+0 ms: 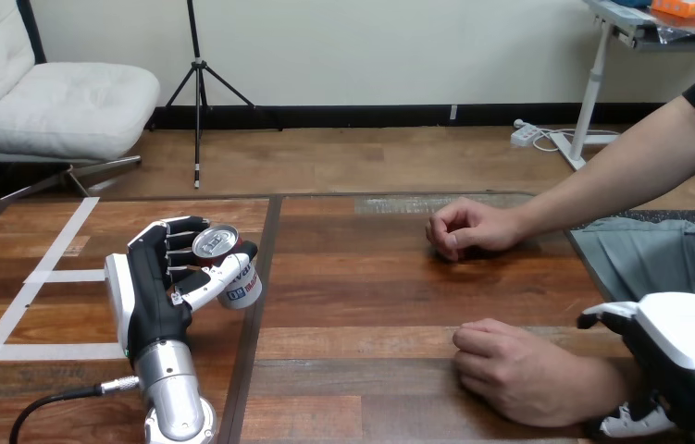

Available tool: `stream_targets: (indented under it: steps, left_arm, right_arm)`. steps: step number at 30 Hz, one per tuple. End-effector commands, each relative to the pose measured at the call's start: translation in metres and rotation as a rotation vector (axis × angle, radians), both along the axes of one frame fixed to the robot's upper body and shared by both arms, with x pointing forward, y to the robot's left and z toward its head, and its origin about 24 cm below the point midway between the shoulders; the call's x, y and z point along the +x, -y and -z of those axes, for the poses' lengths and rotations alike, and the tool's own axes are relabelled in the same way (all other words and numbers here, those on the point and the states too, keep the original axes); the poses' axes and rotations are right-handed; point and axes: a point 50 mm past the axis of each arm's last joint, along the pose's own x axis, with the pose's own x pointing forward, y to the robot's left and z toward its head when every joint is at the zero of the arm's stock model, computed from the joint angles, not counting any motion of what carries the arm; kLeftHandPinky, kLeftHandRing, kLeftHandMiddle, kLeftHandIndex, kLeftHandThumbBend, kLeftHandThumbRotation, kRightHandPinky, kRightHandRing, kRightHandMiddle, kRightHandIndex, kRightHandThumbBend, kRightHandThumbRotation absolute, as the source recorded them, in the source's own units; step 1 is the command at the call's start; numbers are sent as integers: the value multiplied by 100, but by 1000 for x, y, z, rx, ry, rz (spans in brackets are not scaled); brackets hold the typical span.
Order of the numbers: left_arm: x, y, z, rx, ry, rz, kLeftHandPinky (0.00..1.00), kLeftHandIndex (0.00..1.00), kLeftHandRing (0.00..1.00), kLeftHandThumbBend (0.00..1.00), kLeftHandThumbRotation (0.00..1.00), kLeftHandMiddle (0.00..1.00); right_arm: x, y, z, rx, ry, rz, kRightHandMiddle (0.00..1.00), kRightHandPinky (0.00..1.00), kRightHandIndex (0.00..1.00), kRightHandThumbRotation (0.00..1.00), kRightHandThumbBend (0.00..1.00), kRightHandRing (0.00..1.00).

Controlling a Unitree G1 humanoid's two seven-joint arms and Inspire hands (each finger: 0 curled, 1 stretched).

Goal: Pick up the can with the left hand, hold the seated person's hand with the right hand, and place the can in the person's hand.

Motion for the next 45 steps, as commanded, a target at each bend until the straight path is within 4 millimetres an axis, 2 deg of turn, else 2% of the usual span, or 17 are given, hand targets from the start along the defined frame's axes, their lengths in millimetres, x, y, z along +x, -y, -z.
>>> stream_targets:
  steps: [1,16,45]
  left_arm:
    - [26,8,-39,3,167,42,44,53,51,64,0,54]
    - [26,7,-40,0,168,38,44,54,51,65,0,54]
    - [25,6,-41,-1,182,40,44,53,51,65,0,54]
  right_arm:
    - [20,-3,-11,-25,61,-38,85,82,80,6,79,84]
    - [33,-2,0,-44,0,-34,86,82,81,6,78,84]
    - [40,7,17,-99,-65,-38,87,85,82,10,76,86]
